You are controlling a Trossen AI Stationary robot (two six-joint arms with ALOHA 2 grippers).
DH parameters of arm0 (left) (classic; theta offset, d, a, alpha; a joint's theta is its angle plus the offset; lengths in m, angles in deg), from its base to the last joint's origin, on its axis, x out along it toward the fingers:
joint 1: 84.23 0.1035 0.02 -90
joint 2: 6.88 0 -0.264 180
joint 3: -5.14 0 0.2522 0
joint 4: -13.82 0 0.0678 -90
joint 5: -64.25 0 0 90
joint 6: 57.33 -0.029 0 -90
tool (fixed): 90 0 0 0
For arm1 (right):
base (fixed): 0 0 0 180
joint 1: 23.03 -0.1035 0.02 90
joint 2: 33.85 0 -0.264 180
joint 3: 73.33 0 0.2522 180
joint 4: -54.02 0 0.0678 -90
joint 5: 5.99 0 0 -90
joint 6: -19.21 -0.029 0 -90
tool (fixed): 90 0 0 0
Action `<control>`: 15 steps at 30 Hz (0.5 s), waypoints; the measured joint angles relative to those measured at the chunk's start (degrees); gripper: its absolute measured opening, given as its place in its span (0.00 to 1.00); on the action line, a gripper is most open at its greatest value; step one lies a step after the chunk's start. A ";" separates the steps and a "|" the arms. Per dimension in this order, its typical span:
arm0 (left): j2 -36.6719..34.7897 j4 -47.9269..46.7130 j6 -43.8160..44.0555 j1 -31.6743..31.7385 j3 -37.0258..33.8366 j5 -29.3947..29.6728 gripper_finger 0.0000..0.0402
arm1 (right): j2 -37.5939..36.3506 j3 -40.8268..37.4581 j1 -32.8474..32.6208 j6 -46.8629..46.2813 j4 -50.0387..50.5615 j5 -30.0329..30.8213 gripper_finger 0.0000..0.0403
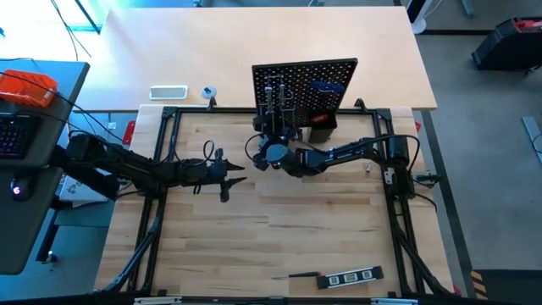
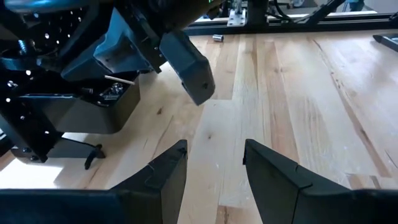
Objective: Hang tools onto peg board
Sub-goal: Put the nut driver into the left bin on the pegboard
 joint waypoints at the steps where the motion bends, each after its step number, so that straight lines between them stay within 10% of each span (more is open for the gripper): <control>1: 0.00 -0.02 0.01 0.00 0.00 0.00 0.38 | 0.00 -0.01 -0.23 0.17 0.00 0.27 0.12; 15: 0.02 6.46 0.02 1.06 0.00 2.65 0.38 | 0.00 -0.07 -5.68 0.37 -1.59 -1.96 0.04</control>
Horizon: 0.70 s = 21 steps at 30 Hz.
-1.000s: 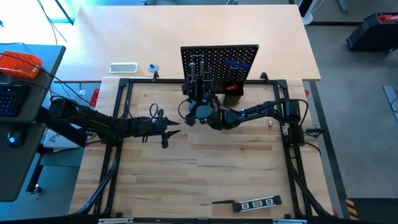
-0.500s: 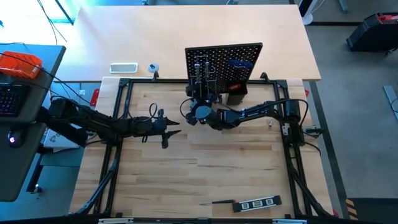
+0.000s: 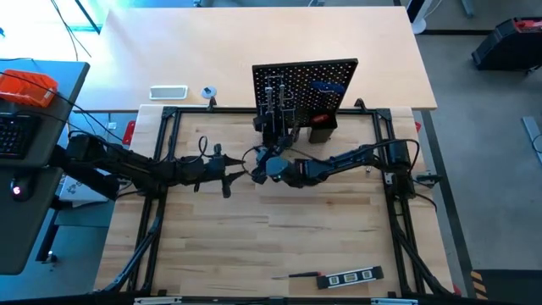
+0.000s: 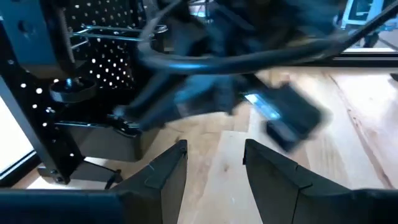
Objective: Hang tools onto peg board
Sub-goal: Put the nut driver into the left bin on the pegboard
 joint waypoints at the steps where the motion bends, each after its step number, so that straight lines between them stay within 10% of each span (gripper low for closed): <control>1: 0.00 0.11 0.00 0.16 -0.02 0.03 0.38 | -0.14 0.00 -0.64 -0.01 -0.16 -0.12 0.03; 21: 0.00 16.96 0.74 1.50 0.48 -17.33 0.38 | -10.47 0.00 -7.89 1.29 -5.19 -6.04 0.04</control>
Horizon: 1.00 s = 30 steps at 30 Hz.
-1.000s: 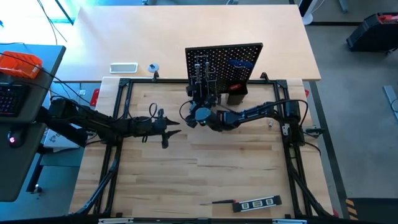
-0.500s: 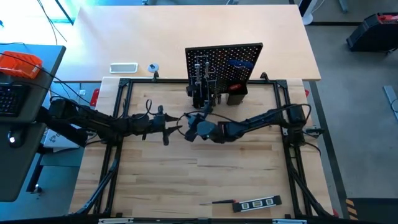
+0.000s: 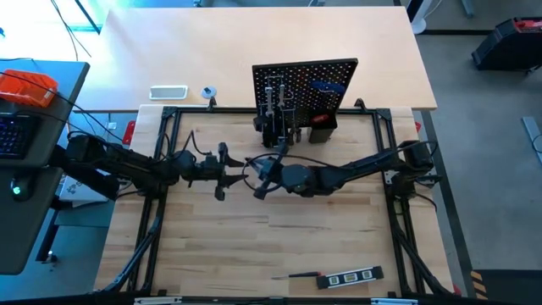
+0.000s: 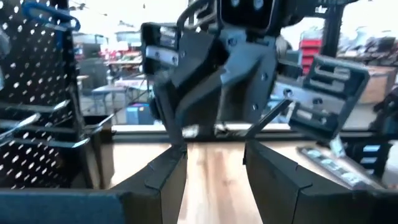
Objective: Hang tools onto peg board
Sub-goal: Put the nut driver into the left bin on the pegboard
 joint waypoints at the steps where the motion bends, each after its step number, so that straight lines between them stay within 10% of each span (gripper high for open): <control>1: 0.00 0.07 0.36 0.00 0.44 -0.18 0.38 | 0.00 0.00 0.00 -0.07 -0.61 -0.94 0.04; 20: 0.01 -1.10 2.69 1.07 2.54 -0.58 0.37 | 0.00 0.00 -0.07 -0.04 -5.33 -7.86 0.05; 30: 0.02 -2.63 0.71 1.07 3.83 -2.22 0.18 | -0.02 0.00 -0.07 0.48 -5.13 -7.72 0.05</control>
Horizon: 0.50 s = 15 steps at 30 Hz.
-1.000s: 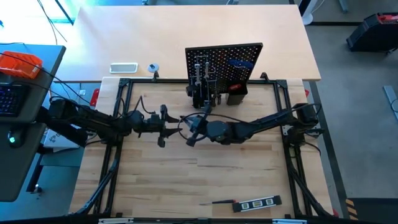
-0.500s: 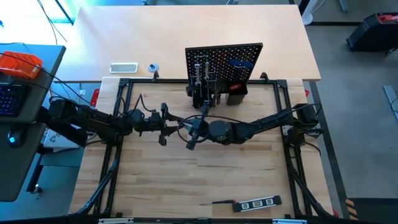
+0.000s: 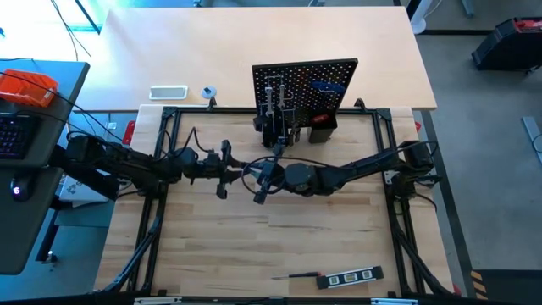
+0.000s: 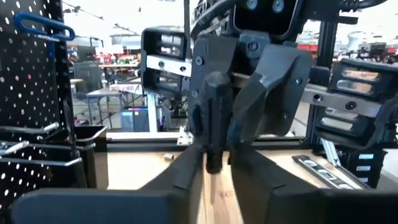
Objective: Hang tools onto peg board
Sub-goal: Put the nut driver into the left bin on the pegboard
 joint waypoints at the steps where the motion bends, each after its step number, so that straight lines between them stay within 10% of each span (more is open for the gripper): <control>1: 0.00 -0.38 -0.12 -0.02 0.00 0.06 0.15 | -0.02 0.00 -0.03 0.31 0.18 0.18 0.05; 15: 0.13 -0.39 -4.42 -0.02 0.00 -1.09 0.02 | -0.02 0.26 -1.49 0.99 3.59 4.97 0.12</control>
